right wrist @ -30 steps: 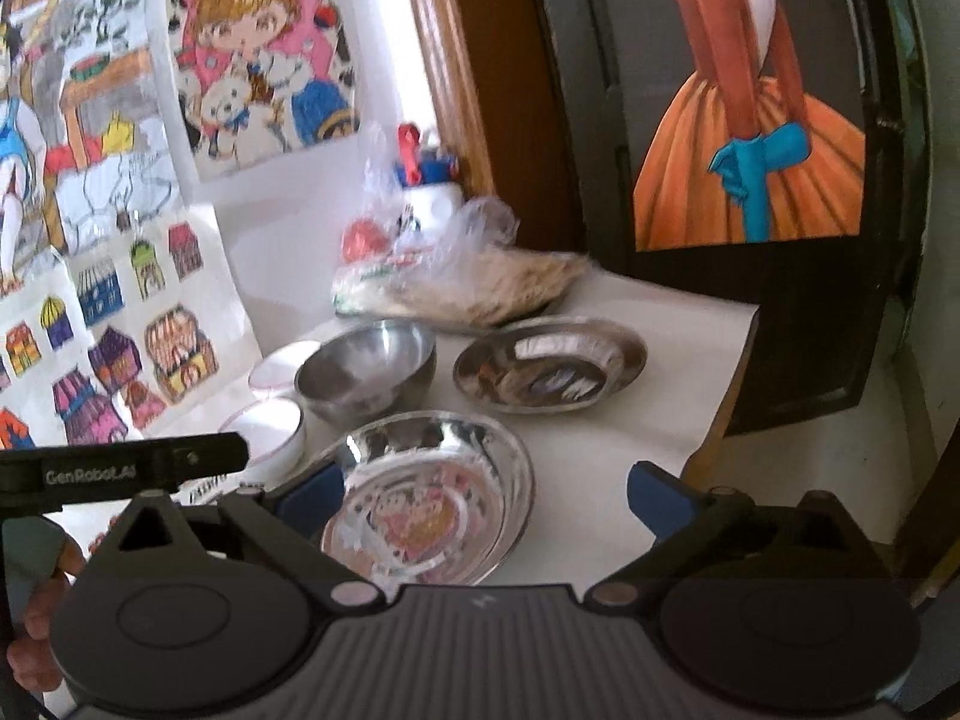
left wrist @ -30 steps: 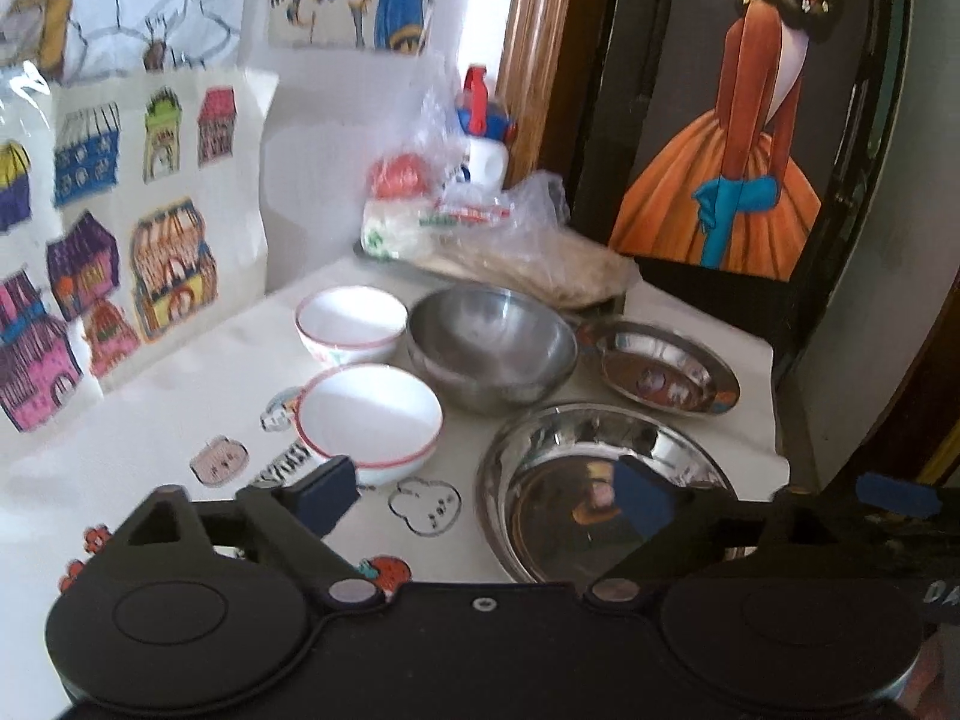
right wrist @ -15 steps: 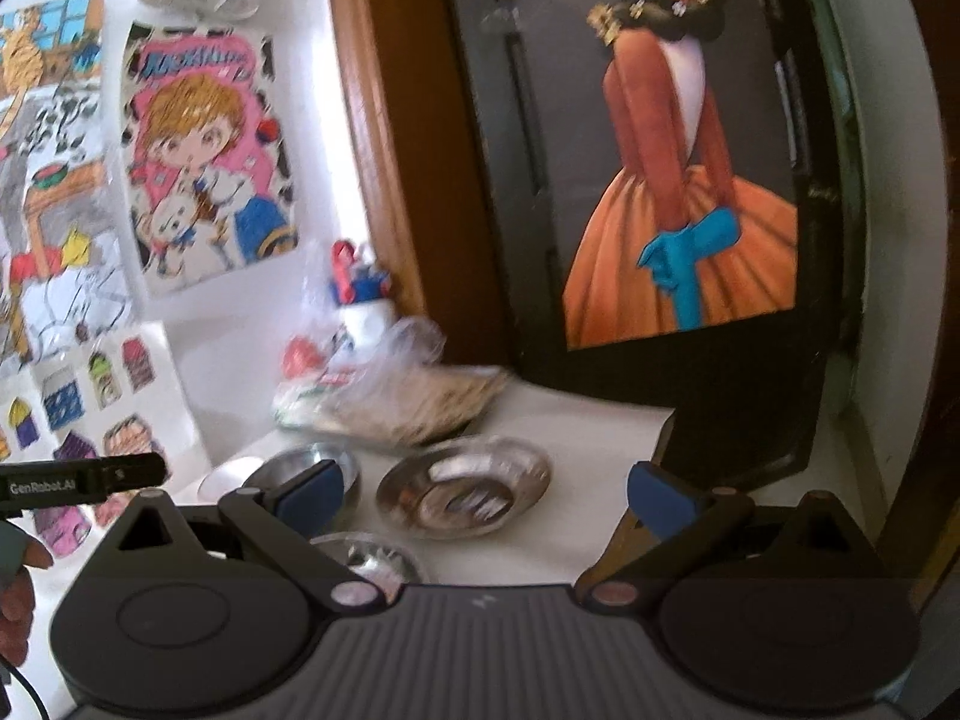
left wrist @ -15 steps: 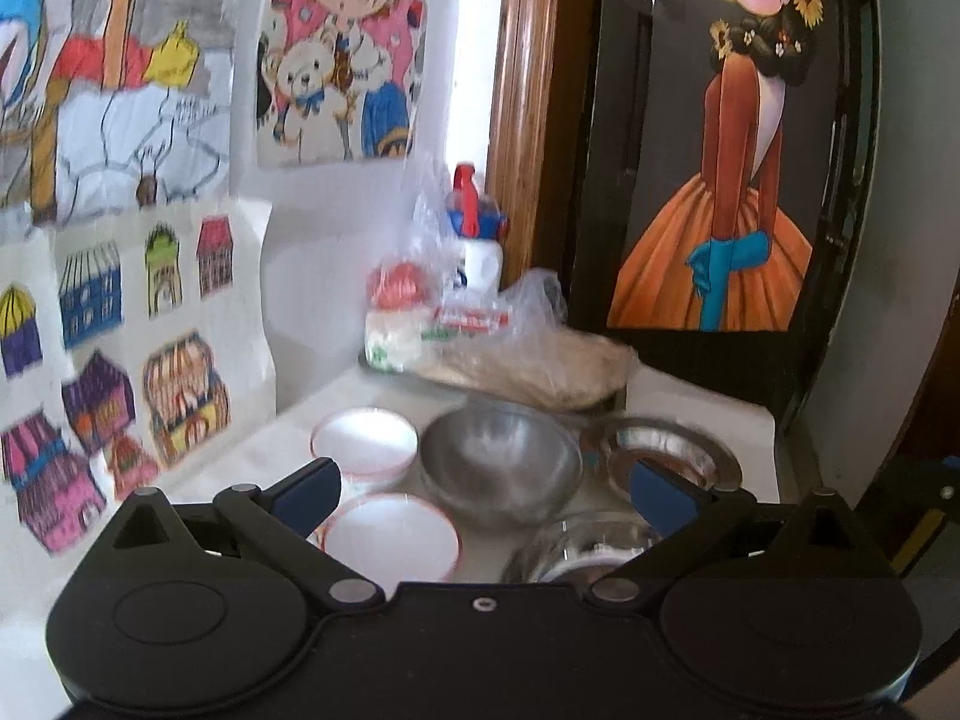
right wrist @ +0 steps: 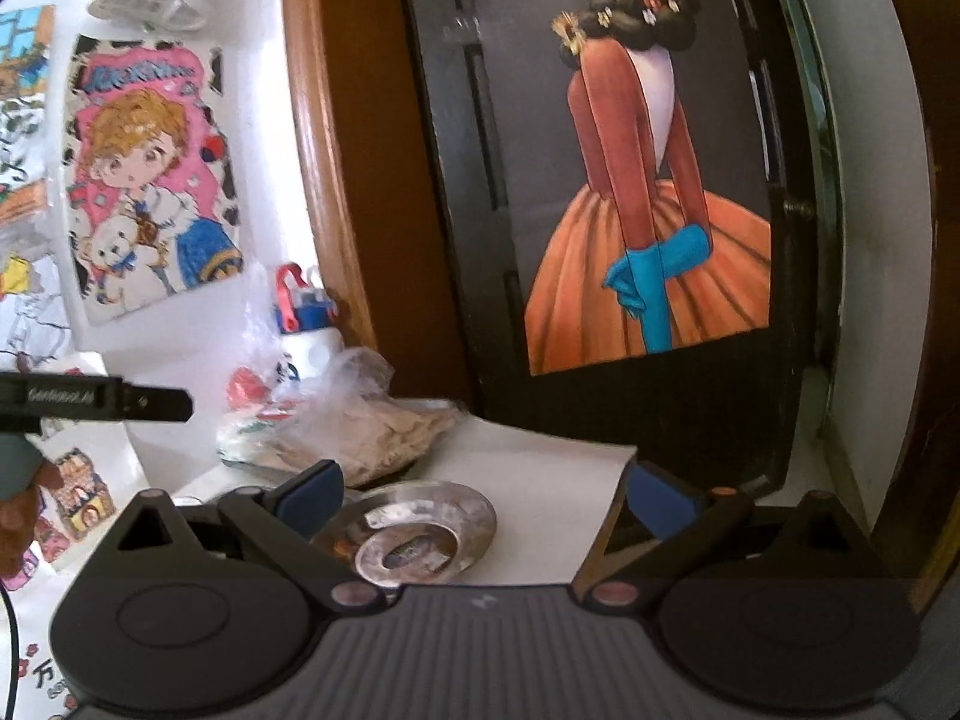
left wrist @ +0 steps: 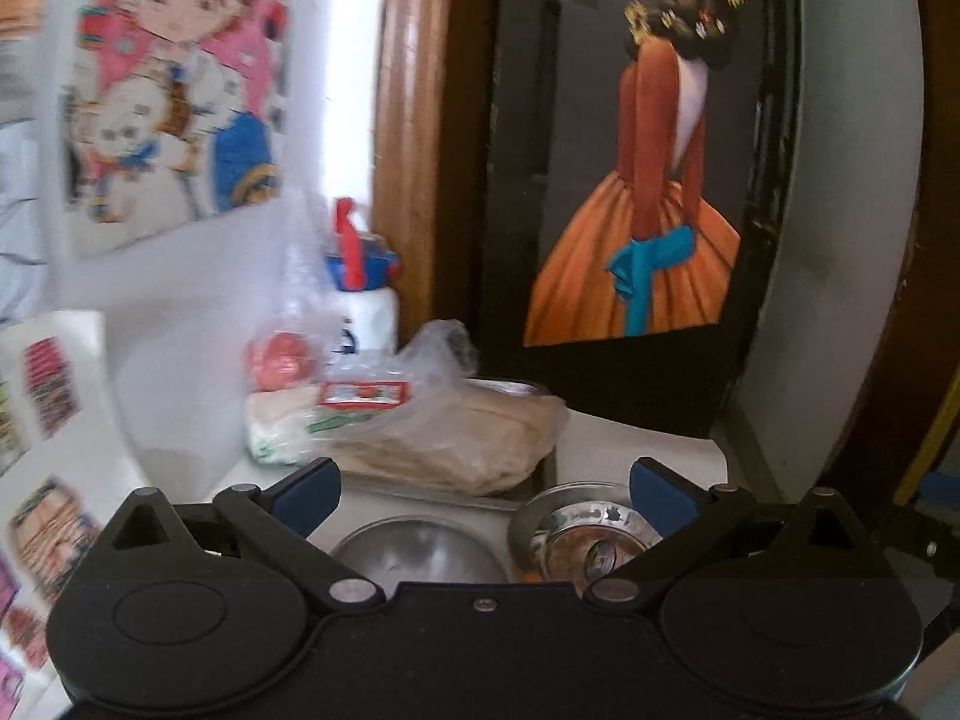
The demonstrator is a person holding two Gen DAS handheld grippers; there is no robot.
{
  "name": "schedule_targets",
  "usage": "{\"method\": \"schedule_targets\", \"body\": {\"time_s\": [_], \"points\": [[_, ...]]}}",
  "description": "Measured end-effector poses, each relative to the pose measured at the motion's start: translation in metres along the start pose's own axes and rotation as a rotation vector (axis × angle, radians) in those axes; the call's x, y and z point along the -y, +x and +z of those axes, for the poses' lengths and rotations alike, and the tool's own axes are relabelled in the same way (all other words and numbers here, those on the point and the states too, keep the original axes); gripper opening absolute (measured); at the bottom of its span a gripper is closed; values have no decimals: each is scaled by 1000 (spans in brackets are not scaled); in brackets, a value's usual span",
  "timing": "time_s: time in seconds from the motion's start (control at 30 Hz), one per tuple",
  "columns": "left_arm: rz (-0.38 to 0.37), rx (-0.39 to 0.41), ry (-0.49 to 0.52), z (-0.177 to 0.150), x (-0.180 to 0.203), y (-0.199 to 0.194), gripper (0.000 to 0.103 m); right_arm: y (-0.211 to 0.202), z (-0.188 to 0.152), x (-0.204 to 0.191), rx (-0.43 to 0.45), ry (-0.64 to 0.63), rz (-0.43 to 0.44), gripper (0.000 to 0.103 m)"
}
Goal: Organize plates and bowls
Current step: 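Move both grippers to the steel plate beside the bread tray and grasp its rim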
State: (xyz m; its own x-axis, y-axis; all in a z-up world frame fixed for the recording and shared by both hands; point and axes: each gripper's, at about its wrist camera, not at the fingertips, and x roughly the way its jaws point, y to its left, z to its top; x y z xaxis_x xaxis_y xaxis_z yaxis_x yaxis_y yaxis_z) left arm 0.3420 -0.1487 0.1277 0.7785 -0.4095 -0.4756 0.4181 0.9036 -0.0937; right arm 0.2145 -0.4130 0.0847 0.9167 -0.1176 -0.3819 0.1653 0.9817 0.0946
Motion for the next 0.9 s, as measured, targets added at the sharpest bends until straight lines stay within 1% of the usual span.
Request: {"method": "schedule_targets", "body": {"time_s": [0.2, 0.37, 0.7, 0.83, 0.9], "points": [[-40, -129, 53, 4, 9, 69, 102, 38, -19, 13, -60, 30, 5, 103], [-72, -198, 31, -4, 7, 111, 102, 63, -33, 22, -100, 65, 36, 103], [-95, -297, 58, -12, 9, 165, 102, 102, -51, 27, -147, 100, 90, 103], [-102, -328, 64, -15, 7, 178, 102, 113, -54, 27, -164, 113, 110, 103], [-108, -342, 62, -17, 6, 184, 102, 118, -56, 26, -171, 115, 117, 101]]}}
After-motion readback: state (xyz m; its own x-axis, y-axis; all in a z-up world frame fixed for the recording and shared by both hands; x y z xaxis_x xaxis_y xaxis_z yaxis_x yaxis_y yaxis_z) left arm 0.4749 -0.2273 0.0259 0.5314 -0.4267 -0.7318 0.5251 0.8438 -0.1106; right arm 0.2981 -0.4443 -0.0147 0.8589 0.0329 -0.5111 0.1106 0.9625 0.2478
